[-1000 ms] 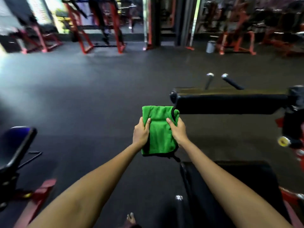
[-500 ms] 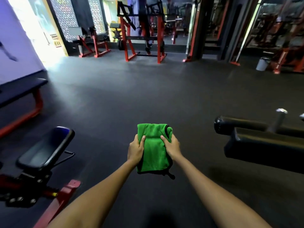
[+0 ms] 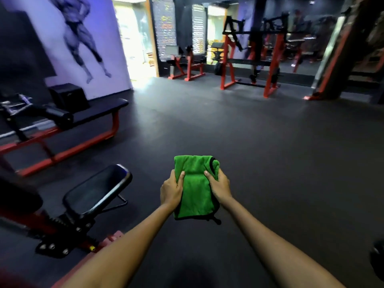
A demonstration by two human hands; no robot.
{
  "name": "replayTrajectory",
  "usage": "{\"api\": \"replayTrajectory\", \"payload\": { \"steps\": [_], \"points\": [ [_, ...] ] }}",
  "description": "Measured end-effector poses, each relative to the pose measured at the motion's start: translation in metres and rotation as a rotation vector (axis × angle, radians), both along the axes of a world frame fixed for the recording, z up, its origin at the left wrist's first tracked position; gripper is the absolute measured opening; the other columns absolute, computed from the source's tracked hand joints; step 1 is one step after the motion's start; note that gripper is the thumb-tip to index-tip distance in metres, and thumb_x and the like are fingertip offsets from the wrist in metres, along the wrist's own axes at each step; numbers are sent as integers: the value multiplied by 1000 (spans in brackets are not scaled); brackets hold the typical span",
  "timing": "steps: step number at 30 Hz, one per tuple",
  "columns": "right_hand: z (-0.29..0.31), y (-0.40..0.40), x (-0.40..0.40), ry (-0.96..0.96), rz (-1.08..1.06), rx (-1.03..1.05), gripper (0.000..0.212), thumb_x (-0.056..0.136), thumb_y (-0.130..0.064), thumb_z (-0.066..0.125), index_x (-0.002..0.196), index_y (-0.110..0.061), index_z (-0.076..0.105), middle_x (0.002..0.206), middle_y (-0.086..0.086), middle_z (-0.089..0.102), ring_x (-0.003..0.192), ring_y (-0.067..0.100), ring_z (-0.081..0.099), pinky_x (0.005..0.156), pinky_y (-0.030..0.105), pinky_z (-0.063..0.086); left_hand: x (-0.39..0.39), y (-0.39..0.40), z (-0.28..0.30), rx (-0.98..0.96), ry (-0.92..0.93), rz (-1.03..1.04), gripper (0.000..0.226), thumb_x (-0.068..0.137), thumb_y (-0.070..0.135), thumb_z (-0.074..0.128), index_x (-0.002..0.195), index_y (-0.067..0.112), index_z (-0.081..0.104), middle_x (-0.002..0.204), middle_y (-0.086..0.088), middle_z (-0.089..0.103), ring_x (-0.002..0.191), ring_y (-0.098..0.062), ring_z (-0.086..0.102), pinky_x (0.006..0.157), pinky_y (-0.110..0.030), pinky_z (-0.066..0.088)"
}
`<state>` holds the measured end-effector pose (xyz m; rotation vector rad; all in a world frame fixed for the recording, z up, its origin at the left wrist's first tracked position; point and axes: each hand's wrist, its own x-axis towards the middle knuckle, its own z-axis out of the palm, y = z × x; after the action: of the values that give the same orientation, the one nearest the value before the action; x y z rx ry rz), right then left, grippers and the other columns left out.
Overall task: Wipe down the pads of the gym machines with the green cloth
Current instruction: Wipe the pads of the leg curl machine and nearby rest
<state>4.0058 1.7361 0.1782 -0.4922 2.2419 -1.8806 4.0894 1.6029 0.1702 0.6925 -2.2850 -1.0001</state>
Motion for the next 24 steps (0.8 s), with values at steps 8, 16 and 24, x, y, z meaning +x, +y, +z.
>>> {"api": "replayTrajectory", "payload": {
  "steps": [8,16,24],
  "points": [
    [36,-143,-66,66,496,43,38,91,-26,62,128,-16,57,124,1,63,116,17,56,96,28,44,-10,-83,32,-10,62,530,35,98,36,46,110,5,57,88,-21,68,80,-38,64,62,-39,43],
    [45,-269,-5,69,871,-5,43,92,-30,60,132,-16,53,127,1,60,121,19,52,102,29,40,66,-158,46,-134,-34,976,38,99,38,43,111,4,55,90,-24,68,83,-42,63,66,-40,42],
    [55,-402,57,87,1152,-53,46,90,-33,63,132,-20,54,127,0,61,118,15,54,94,21,39,124,-259,48,-185,35,1267,36,99,36,45,102,2,55,81,-21,67,77,-40,64,67,-42,44]
  ]
}}
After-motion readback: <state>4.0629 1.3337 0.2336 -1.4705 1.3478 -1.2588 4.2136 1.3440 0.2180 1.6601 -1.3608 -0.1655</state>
